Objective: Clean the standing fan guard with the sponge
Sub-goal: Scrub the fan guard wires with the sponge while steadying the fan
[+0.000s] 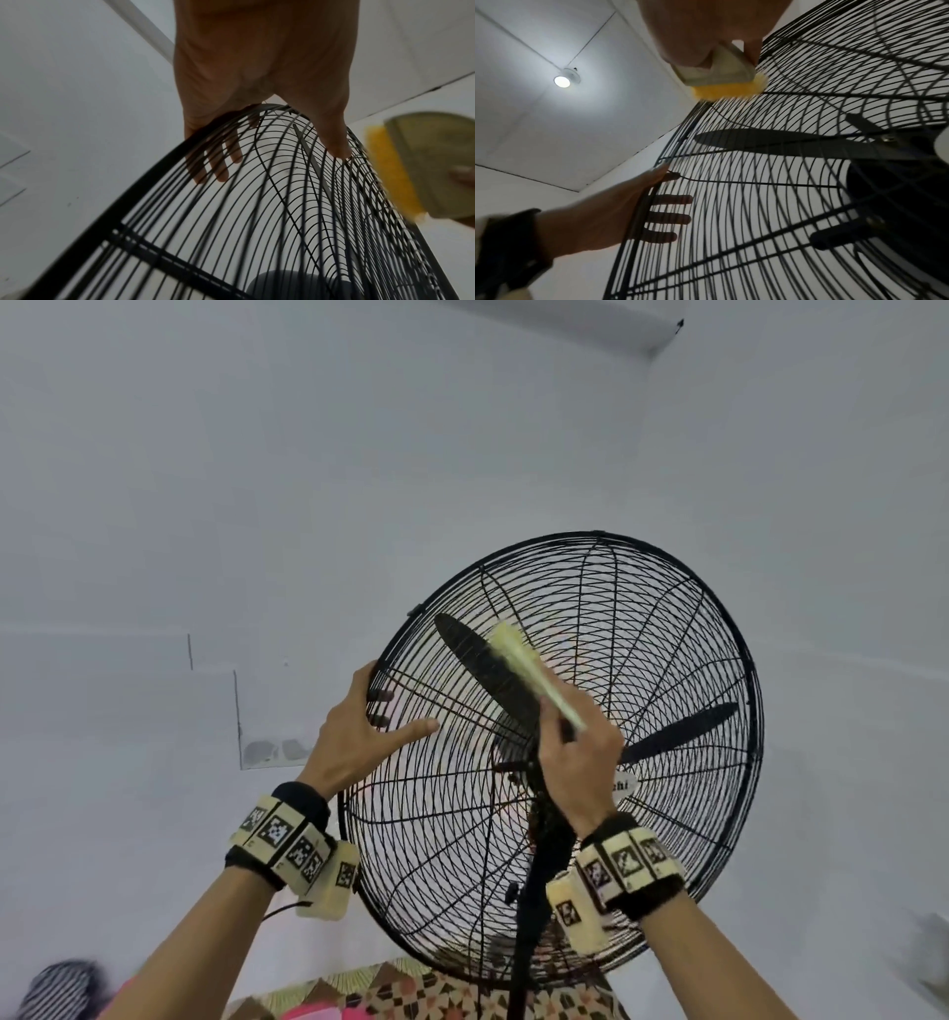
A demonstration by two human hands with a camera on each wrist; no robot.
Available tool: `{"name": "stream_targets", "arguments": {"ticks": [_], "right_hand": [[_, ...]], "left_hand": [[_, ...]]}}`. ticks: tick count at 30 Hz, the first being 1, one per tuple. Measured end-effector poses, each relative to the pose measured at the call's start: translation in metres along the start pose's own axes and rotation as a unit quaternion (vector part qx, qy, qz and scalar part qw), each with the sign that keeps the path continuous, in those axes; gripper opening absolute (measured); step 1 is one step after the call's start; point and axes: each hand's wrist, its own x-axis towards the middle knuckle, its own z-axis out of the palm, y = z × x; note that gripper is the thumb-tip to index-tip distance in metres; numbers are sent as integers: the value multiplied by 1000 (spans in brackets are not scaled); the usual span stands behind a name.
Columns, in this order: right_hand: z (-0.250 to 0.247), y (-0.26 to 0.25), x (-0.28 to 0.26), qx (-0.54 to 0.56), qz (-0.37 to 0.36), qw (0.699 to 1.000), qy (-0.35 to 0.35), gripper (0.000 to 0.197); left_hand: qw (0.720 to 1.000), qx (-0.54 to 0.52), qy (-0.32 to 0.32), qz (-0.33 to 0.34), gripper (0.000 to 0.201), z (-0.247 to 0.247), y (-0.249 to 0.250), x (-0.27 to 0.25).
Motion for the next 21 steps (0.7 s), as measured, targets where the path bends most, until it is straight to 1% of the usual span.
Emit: {"name": "stream_targets", "arguments": {"ticks": [1, 2, 3, 5, 6, 7, 8, 10, 11, 12, 13, 14, 16, 17, 18, 19, 21], "right_hand": [[-1, 3, 2, -17, 13, 1000, 15, 41], [0, 3, -1, -31, -6, 999, 1, 44], [1, 1, -7, -34, -43, 998, -36, 48], [2, -5, -25, -13, -109, 985, -137, 53], [1, -6, -30, -3, -123, 978, -171, 54], [0, -4, -31, 3, -117, 977, -177, 52], [-1, -2, -27, 6, -92, 984, -153, 49], [-3, 1, -9, -1, -9, 998, -57, 44], [-3, 2, 0, -14, 24, 1000, -14, 41], [-1, 2, 6, -31, 40, 999, 10, 41], [2, 0, 7, -49, 34, 998, 9, 40], [4, -3, 2, -56, 10, 998, -17, 39], [5, -11, -17, -27, -41, 992, -115, 42], [2, -14, -25, -10, -54, 986, -157, 45], [-3, -15, -28, 3, -50, 984, -172, 49], [-8, -16, -26, 10, -25, 988, -152, 50], [-20, -12, -10, -3, 51, 998, -45, 46]], "left_hand": [[1000, 0, 0, 0, 126, 0, 0, 0], [1000, -1, 1, 0, 125, 1, -1, 0], [1000, -3, 3, 0, 125, 1, -1, 0], [1000, 0, 6, -4, 126, 2, -2, 1], [1000, 2, 7, -5, 128, 2, -1, 1], [1000, 2, 7, -8, 128, 1, -1, 0], [1000, 2, 6, -10, 127, 1, 0, 0], [1000, 1, 2, -14, 126, 1, 2, -2], [1000, 2, -1, -15, 126, 2, 2, -2], [1000, 3, -2, -15, 126, 2, 3, -2], [1000, 3, -1, -16, 125, 3, 3, -1], [1000, 2, -2, -18, 124, 3, 3, 1], [1000, 2, -6, -27, 125, 1, 1, 4], [999, 3, -9, -32, 126, 0, 2, 5], [999, 5, -7, -35, 127, -1, 3, 6], [1000, 5, 1, -31, 127, -1, 6, 7], [1000, 0, 30, -7, 126, 3, 15, 11]]}}
